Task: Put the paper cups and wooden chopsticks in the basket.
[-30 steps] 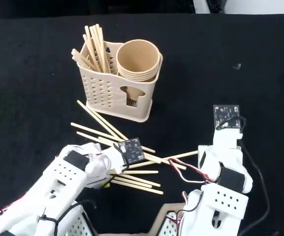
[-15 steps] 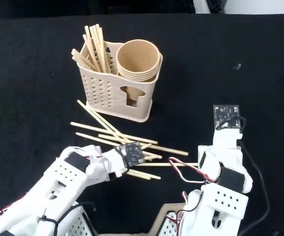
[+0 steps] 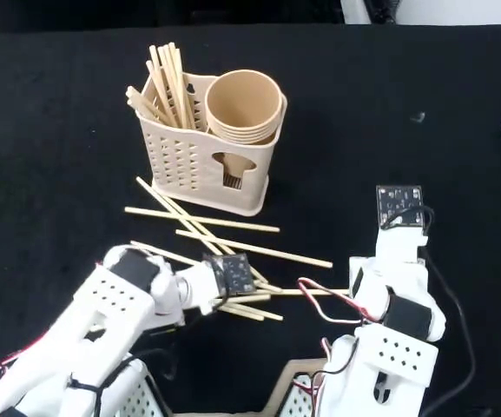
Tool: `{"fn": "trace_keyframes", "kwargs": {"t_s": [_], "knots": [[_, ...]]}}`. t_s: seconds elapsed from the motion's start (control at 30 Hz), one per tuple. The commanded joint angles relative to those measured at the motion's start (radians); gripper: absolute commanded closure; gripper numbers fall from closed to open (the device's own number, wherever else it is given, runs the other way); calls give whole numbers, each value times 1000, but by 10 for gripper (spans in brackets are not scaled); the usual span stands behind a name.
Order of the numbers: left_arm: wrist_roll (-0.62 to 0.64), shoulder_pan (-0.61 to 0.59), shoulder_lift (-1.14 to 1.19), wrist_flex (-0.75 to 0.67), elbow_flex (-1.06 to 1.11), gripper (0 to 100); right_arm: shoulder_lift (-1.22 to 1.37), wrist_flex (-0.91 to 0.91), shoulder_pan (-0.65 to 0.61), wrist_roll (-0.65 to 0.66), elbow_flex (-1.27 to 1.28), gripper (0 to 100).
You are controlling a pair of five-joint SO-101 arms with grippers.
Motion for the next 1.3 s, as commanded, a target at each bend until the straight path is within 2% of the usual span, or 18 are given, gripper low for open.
{"fn": "trace_keyframes", "kwargs": {"t_s": [0.0,0.27,0.43,0.53,0.67,0.8,0.9,1.13,1.27], "knots": [[-14,12,-9,138,-189,970,-18,-23,-17,-8,-5,928],[-15,12,-11,305,-348,970,-18,-23,-17,-9,-5,928],[-12,8,-2,313,-401,970,-18,-25,-17,-28,-5,928],[-28,8,2,302,-329,970,-18,-25,-17,-31,-5,928],[-38,7,2,143,-136,945,-18,-25,-17,-31,-5,928],[54,8,2,-117,61,925,-18,-25,-17,-32,-5,928],[127,8,2,-249,139,923,-18,-25,-17,-32,-5,928],[155,2,-3,-288,166,828,-18,-25,-17,-32,-5,928],[152,-2,-9,-293,165,823,-18,-25,-17,-32,-5,928]]}}
